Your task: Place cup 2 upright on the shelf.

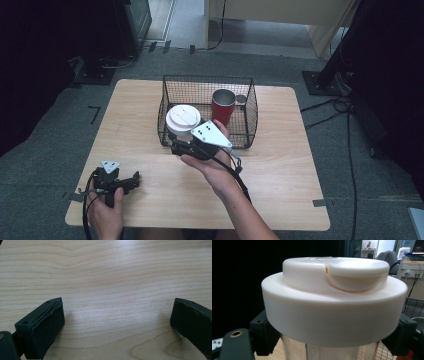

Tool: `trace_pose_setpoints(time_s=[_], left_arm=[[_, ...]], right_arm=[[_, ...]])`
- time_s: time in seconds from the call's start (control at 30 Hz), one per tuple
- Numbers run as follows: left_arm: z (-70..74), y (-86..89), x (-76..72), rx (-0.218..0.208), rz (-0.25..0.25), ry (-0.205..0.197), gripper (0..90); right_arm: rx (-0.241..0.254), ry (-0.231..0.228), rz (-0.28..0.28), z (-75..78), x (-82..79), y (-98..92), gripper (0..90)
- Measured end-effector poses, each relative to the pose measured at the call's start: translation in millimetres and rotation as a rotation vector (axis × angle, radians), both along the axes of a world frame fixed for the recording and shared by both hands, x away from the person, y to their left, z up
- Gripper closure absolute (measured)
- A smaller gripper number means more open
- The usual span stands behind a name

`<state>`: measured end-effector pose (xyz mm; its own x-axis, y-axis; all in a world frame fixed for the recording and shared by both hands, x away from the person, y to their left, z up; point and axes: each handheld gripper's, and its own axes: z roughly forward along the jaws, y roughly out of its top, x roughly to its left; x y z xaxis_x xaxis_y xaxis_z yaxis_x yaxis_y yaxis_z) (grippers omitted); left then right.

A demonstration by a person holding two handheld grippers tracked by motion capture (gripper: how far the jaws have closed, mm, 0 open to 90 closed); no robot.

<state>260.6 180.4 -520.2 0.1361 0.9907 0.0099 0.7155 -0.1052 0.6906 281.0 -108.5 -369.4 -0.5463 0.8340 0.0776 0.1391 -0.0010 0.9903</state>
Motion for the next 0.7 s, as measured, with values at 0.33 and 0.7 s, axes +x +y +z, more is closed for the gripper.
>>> trace_pose_setpoints(time_s=[0.33, 0.7], left_arm=[[0.0, 0.0, 0.0, 0.001, 0.000, 0.000, 0.1], [0.2, 0.3, -0.1, 0.004, -0.004, 0.002, 0.1]], right_arm=[[0.021, -0.008, -0.009, 18.9, 20.5, 9.8, 16.0], [0.052, -0.043, -0.049, 32.4, 47.3, 18.2, 16.0]])
